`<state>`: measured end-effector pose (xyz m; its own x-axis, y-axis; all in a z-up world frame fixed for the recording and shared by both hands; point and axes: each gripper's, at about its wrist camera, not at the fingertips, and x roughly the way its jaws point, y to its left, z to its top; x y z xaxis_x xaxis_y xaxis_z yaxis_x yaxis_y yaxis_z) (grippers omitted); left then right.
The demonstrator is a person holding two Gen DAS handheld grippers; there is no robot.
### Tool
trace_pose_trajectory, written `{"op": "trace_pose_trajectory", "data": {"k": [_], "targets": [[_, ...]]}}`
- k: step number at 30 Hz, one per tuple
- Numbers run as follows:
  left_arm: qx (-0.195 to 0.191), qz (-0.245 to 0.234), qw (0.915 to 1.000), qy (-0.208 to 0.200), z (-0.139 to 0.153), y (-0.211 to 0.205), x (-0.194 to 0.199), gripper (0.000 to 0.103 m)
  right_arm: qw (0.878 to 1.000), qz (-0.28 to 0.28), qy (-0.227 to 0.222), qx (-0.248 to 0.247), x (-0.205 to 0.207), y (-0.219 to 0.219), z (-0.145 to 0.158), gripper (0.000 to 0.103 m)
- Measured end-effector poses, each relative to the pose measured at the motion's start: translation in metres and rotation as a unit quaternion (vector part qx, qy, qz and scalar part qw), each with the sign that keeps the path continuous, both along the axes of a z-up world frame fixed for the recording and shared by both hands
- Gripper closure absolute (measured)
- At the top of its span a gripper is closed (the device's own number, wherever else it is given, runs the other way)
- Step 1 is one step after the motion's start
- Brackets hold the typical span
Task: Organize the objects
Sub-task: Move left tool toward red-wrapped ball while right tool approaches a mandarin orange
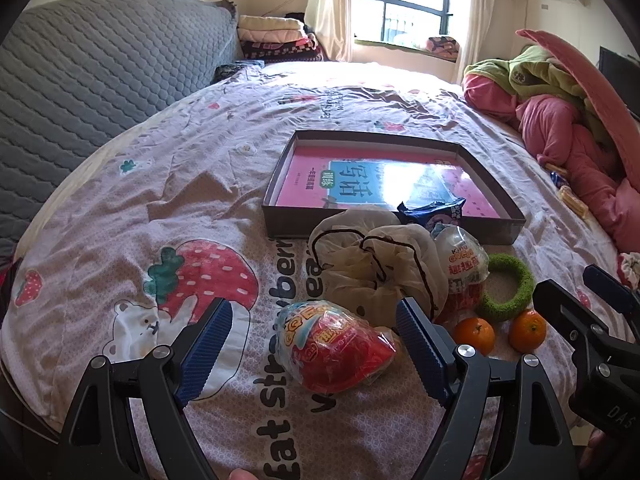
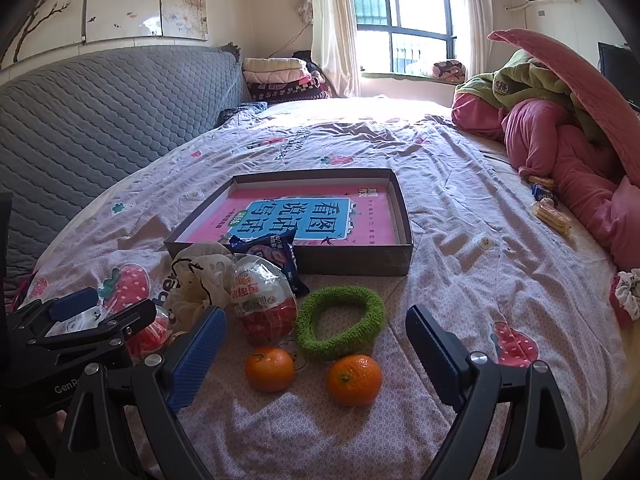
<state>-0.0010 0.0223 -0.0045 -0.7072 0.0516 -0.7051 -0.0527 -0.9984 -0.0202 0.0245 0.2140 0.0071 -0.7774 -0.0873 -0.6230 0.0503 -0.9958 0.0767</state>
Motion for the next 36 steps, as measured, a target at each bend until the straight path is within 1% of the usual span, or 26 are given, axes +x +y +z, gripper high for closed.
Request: {"op": "trace_pose_trajectory", "data": {"k": [15, 36], "targets": [[-0.002, -0.006, 1.0000, -0.002, -0.0005, 0.0013, 0.0015, 0.018, 1.000, 0.007, -0.006, -0.002, -0.0017, -0.0013, -0.0025, 0.012], [-0.001, -0.017, 0.9997, -0.019, -0.0062, 0.0029, 0.0008, 0.018, 1.000, 0.014, -0.020, -0.002, 0.0005, 0.0005, -0.0077, 0.012]]}}
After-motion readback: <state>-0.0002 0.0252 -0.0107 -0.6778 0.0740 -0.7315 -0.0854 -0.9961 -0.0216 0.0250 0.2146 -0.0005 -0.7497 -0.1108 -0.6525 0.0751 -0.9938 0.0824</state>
